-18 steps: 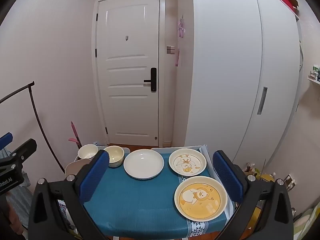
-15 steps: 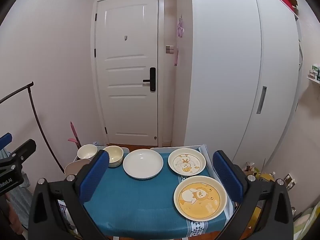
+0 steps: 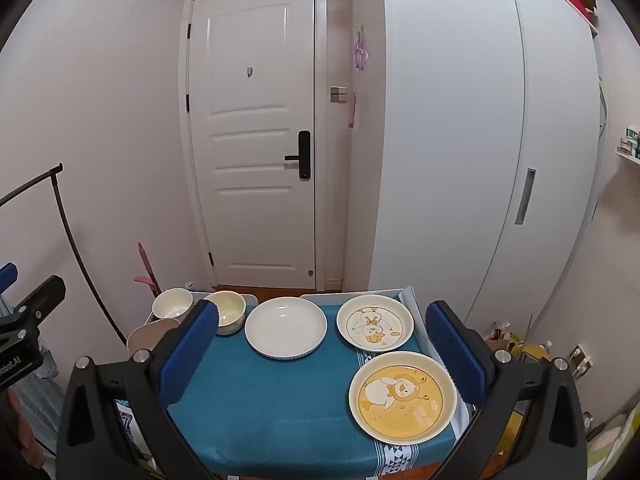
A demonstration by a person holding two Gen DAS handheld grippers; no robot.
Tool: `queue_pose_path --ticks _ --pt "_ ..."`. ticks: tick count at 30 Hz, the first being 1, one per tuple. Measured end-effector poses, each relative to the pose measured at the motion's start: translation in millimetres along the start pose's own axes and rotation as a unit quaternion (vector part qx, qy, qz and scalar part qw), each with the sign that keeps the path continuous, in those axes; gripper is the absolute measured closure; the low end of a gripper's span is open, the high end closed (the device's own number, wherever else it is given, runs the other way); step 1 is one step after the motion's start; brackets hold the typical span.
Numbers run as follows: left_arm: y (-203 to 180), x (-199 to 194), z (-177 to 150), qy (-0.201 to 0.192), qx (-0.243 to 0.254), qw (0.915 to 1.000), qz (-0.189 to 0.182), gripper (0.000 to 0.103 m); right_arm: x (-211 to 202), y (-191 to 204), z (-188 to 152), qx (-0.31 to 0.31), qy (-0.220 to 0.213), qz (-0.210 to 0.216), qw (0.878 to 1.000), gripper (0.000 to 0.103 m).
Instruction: Organize plates and bowls
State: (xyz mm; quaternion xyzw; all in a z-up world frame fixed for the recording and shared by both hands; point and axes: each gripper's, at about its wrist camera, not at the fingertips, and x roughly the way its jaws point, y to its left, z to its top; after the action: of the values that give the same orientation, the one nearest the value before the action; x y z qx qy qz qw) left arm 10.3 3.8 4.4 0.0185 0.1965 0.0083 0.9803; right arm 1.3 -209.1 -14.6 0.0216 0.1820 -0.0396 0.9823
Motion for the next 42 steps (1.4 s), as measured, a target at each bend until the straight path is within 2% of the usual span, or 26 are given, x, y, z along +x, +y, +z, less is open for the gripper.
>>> queue_pose_path --ticks 2,42 --pt "-1 2 0 0.001 0.002 1.0000 -0.001 0.000 10 2 -3 0.001 0.004 -0.001 1.000 0.000" --pt "-14 11 6 0.011 0.017 0.9998 -0.001 0.000 23 1 -2 0.006 0.017 0.006 1.000 0.000"
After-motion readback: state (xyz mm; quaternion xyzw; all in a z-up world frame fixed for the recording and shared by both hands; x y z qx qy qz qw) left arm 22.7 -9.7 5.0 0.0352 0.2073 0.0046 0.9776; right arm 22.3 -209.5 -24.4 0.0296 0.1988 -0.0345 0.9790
